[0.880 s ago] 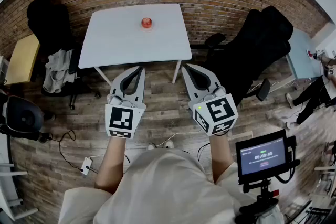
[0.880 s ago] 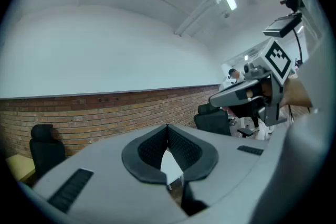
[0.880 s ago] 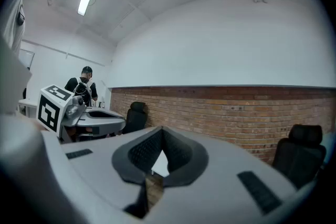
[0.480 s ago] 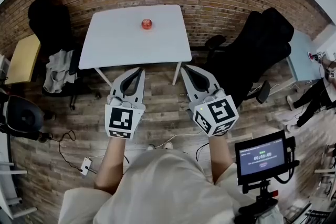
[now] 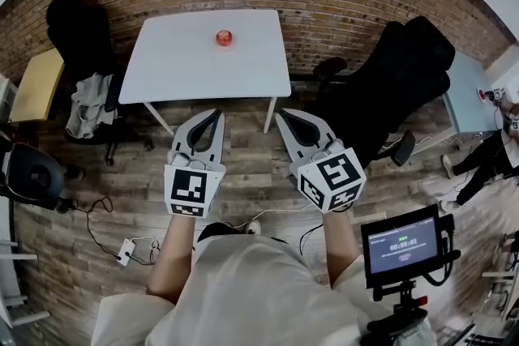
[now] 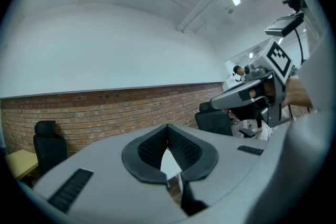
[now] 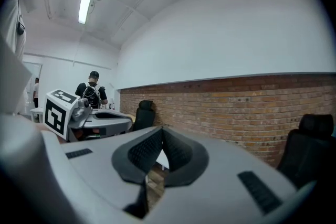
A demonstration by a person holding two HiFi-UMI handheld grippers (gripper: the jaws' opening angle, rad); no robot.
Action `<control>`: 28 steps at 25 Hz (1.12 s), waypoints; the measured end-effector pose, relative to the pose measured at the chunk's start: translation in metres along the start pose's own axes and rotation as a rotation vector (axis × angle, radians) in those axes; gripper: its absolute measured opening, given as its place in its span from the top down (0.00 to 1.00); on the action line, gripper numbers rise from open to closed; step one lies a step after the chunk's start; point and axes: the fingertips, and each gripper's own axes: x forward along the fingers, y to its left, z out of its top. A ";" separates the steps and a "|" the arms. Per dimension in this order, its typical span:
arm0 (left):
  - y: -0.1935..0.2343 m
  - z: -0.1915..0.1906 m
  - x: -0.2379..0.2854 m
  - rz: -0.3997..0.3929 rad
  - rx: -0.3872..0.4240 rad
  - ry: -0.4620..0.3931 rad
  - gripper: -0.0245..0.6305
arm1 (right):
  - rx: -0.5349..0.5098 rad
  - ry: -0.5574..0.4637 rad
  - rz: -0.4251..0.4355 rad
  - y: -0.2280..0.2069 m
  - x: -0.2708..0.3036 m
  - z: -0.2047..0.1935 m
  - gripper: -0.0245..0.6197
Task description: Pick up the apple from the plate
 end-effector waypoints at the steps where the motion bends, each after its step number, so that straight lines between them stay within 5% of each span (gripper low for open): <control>1: -0.003 0.001 0.000 0.007 -0.004 0.005 0.95 | 0.003 0.011 0.004 -0.003 -0.001 -0.002 0.96; 13: -0.025 0.008 0.022 0.037 -0.010 0.047 0.95 | 0.026 -0.007 0.059 -0.030 -0.012 0.003 0.96; 22: -0.009 0.003 0.050 0.020 -0.013 0.043 0.95 | 0.038 -0.002 0.022 -0.055 0.013 0.006 0.96; 28: 0.008 -0.004 0.076 0.007 -0.013 0.038 0.95 | 0.074 -0.038 0.140 -0.052 0.038 0.010 0.96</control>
